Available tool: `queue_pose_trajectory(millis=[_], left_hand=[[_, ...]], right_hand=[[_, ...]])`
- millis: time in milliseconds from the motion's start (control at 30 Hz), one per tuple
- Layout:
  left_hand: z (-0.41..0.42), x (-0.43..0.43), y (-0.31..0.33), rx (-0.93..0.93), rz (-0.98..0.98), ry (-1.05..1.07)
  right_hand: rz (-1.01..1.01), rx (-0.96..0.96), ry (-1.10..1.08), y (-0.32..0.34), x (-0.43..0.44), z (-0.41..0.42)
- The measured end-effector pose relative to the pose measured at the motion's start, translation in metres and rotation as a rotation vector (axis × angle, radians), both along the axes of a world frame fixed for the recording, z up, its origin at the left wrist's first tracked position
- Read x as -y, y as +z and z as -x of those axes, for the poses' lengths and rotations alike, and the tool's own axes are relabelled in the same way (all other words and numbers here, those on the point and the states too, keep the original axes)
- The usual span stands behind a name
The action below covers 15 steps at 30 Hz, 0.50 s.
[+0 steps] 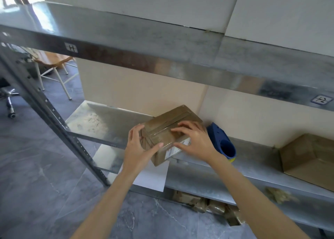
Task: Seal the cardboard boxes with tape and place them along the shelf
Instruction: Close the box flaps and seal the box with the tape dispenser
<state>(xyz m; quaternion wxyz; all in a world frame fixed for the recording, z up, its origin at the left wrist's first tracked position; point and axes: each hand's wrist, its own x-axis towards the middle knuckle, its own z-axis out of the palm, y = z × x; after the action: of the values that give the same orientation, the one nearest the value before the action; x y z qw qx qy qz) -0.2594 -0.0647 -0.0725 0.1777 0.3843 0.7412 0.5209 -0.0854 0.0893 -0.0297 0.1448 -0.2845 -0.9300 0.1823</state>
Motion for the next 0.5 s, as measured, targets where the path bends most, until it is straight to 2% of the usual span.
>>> queue_pose_trajectory(millis=[167,233,400,433,500], left_hand=[[0.011,-0.005,-0.001,0.05,0.044,-0.105],[0.021,-0.007,0.003,0.048,0.101,-0.171],[0.048,-0.02,0.014,0.151,0.164,-0.275],[0.047,-0.024,0.016,0.153,0.159,-0.271],[0.041,-0.033,0.017,0.044,0.17,-0.222]], right_hand=[[0.122,0.057,-0.152,0.001,-0.024,-0.02],[0.214,0.02,-0.135,0.0,-0.022,-0.024],[0.229,-0.11,-0.233,-0.005,-0.013,-0.035],[0.228,-0.124,-0.257,-0.005,-0.011,-0.037],[0.208,-0.136,-0.299,-0.006,-0.01,-0.037]])
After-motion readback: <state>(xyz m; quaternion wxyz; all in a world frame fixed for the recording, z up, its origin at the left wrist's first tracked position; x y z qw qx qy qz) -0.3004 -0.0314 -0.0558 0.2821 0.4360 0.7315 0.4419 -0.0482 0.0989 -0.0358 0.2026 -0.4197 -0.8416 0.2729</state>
